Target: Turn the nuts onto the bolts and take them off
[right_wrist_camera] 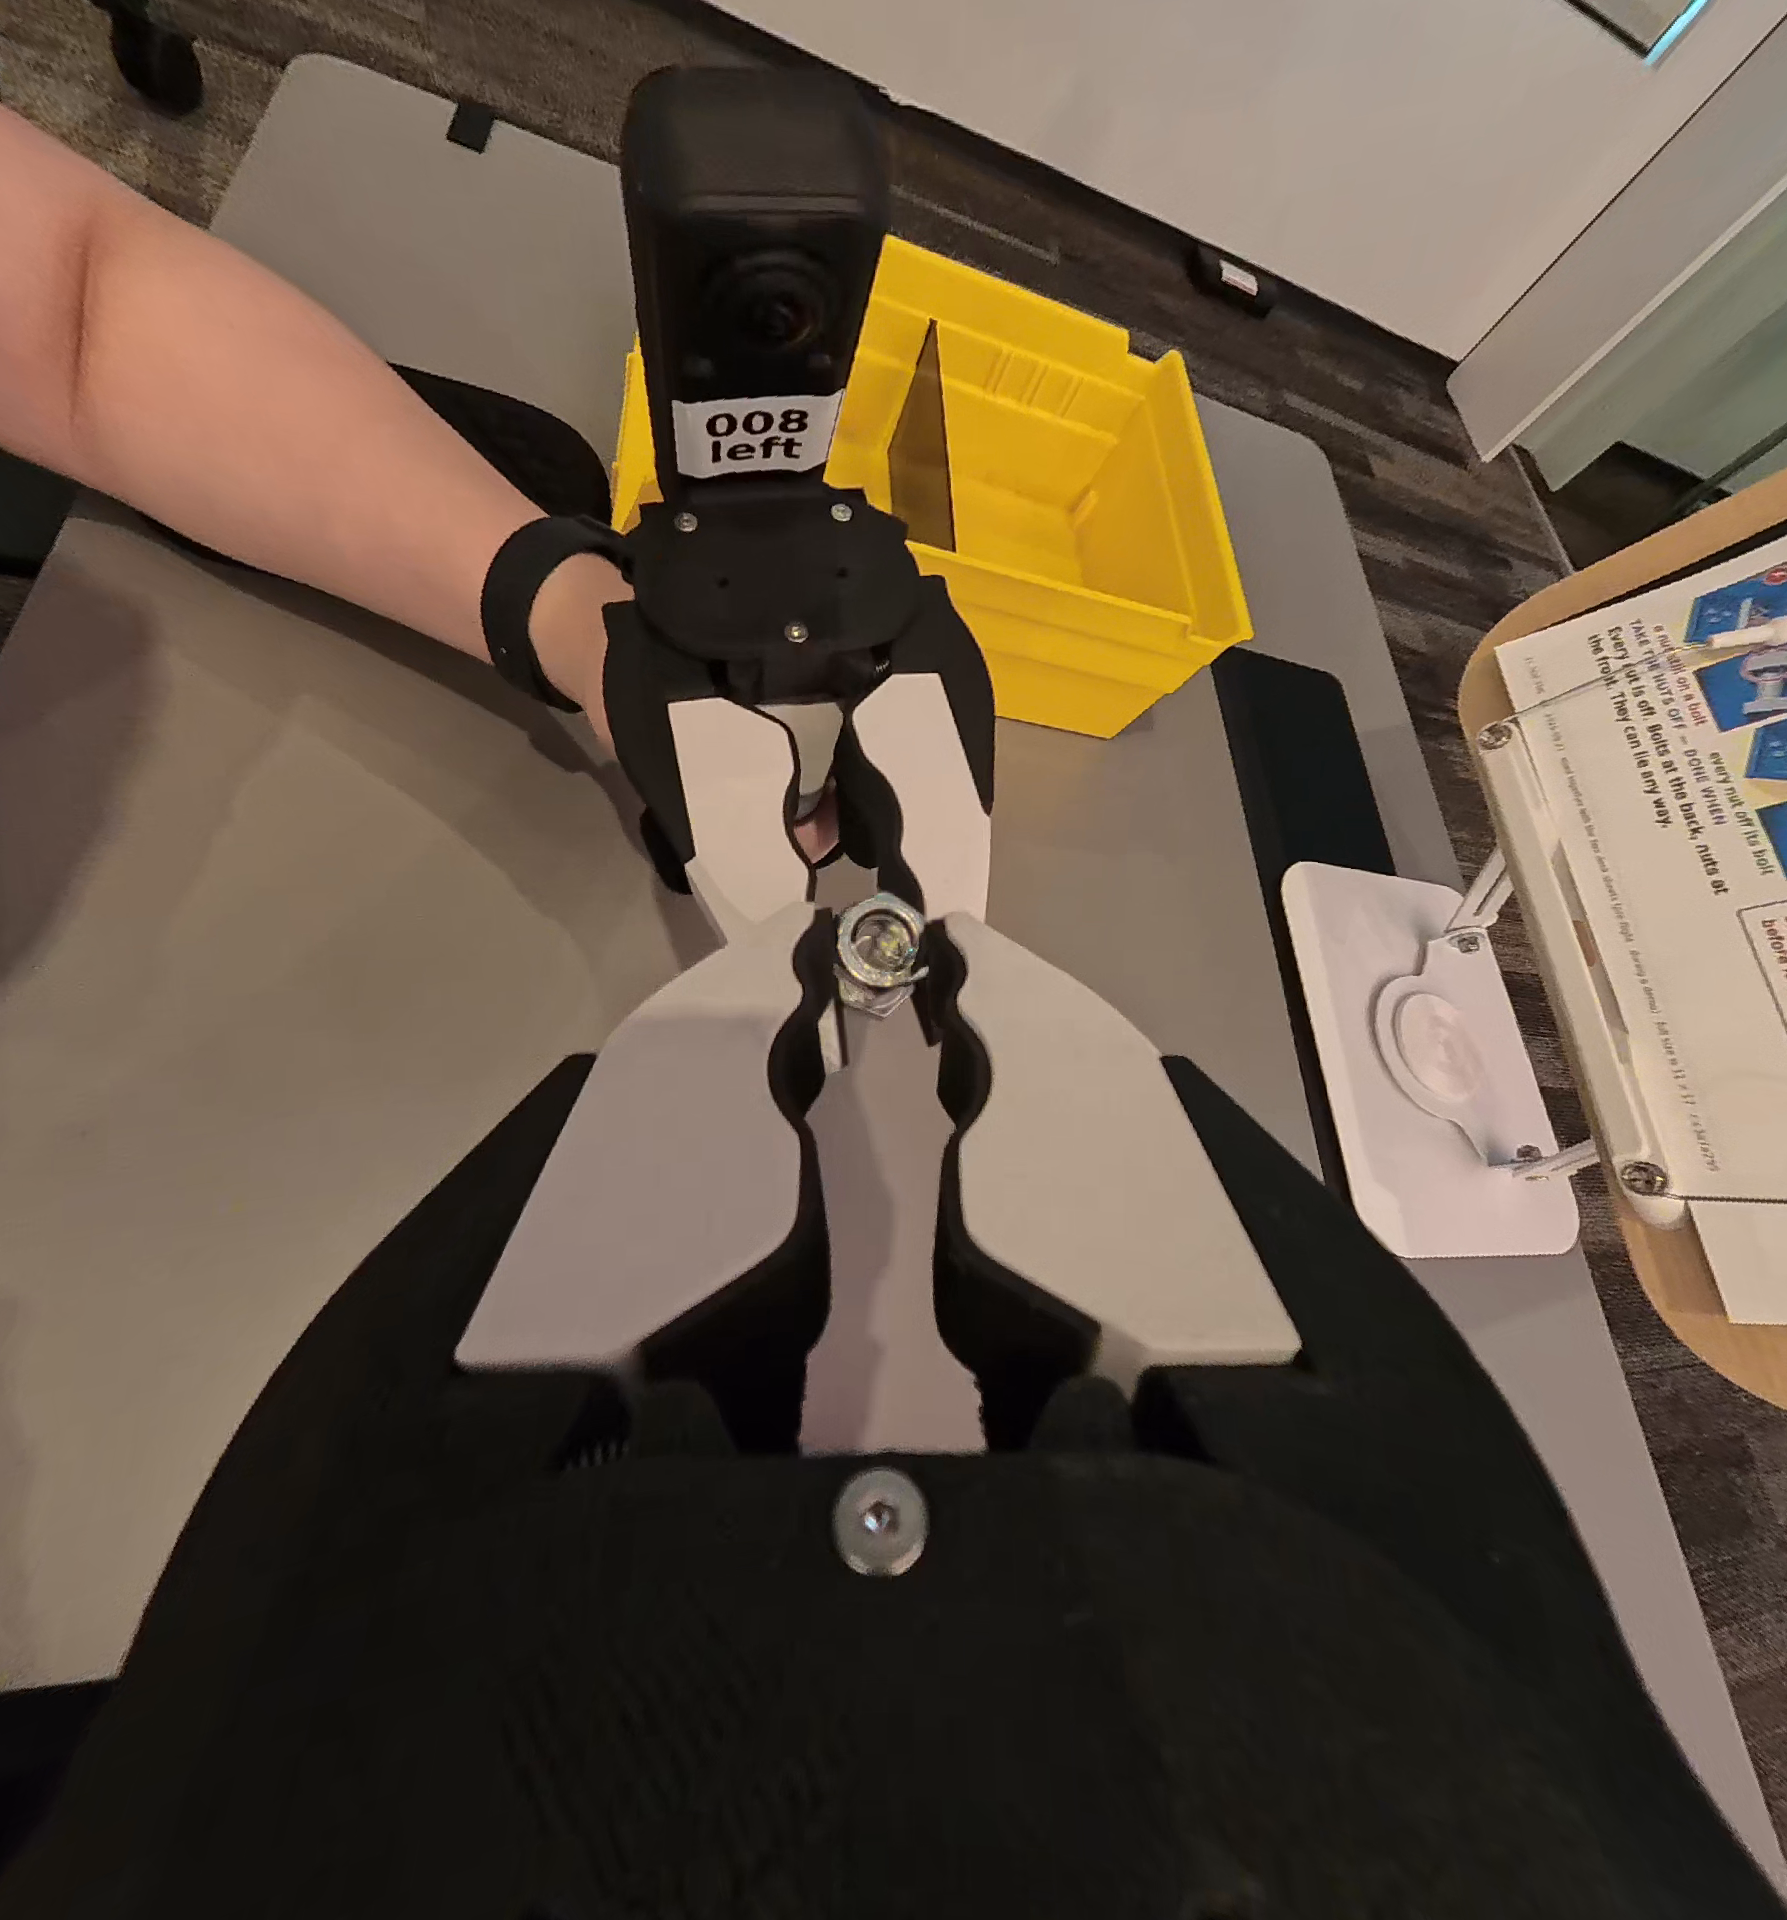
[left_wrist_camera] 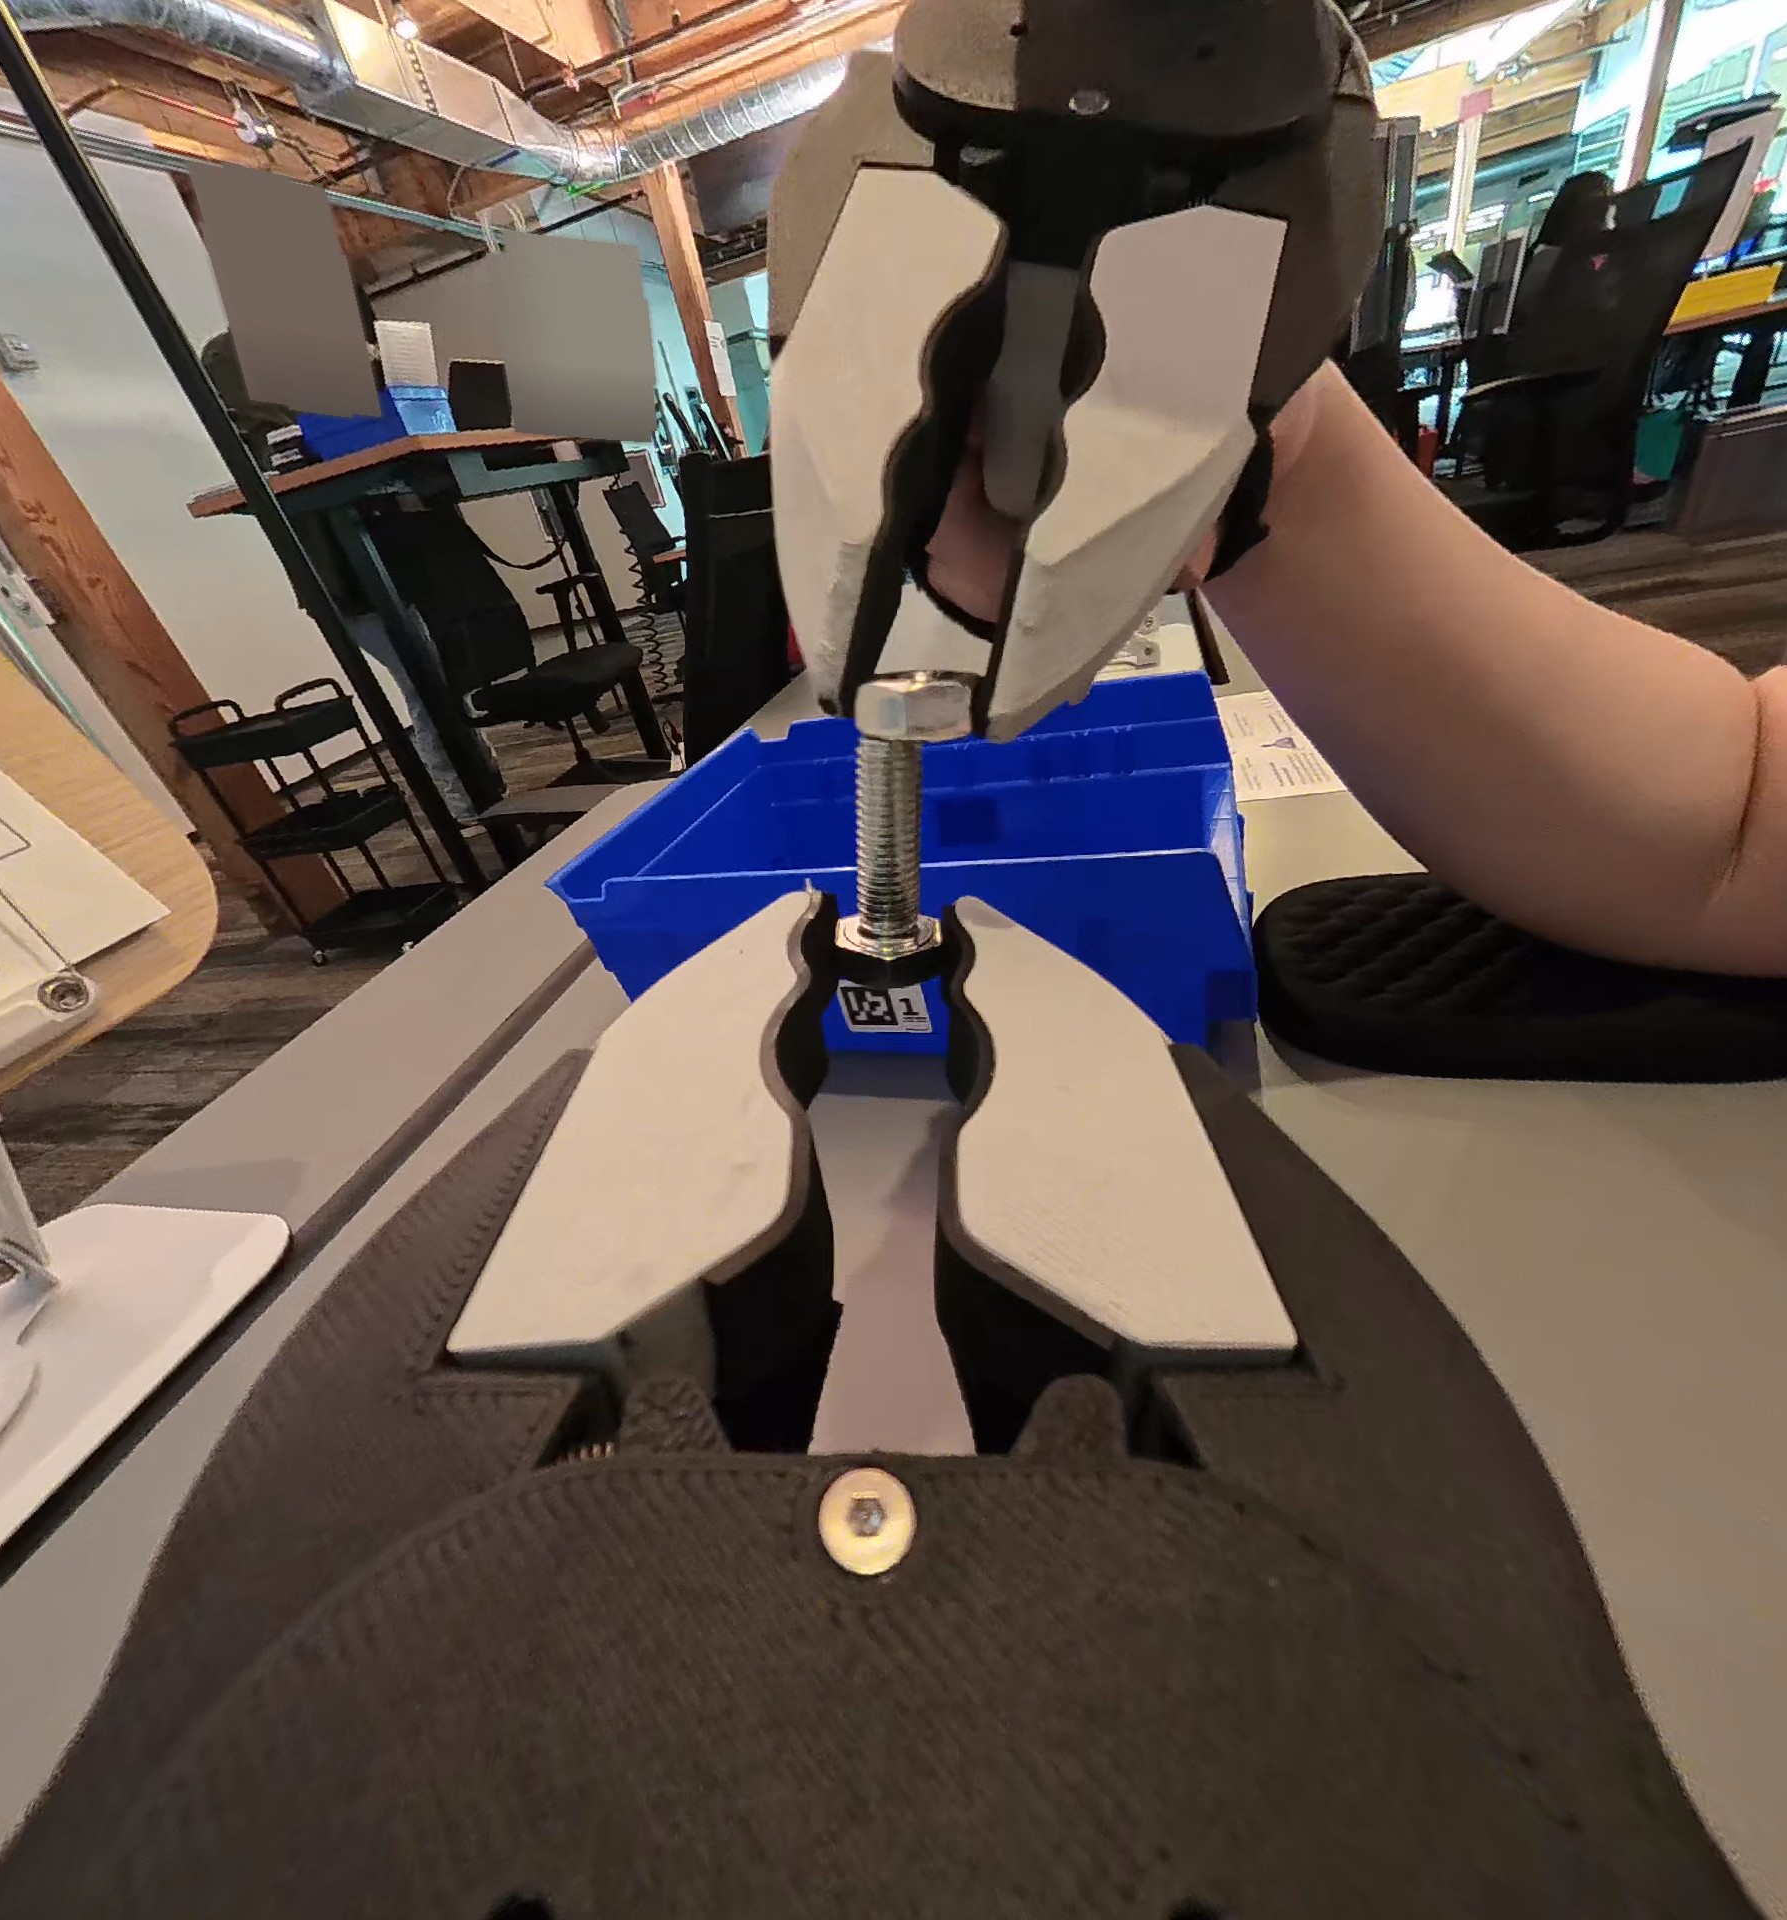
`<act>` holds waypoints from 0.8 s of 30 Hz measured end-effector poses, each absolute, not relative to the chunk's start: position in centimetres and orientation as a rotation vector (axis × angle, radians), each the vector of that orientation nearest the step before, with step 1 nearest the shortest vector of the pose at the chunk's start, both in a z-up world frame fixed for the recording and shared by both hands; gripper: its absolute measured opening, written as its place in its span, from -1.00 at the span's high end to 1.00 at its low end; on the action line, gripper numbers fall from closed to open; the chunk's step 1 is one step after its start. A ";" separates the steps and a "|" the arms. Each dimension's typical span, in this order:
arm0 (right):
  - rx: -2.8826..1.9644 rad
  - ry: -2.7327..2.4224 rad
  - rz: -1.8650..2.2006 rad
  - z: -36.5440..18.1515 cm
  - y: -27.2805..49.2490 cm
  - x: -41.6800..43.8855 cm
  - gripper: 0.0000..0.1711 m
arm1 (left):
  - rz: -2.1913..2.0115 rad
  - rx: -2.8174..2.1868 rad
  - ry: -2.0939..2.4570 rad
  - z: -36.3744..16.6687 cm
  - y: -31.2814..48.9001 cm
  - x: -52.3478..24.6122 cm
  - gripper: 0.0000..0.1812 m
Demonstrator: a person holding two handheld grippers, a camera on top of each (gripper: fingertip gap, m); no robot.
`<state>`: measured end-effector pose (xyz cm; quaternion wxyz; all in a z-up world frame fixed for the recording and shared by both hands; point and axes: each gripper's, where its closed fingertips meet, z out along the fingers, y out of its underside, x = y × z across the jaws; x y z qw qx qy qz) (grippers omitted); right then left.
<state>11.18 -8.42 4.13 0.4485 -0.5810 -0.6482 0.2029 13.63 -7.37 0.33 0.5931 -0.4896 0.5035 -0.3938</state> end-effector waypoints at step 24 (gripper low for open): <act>-1.549 -1.495 0.476 4.2 -7.2 11.2 0.79 | -0.787 -1.221 1.187 0.5 -6.6 13.5 0.80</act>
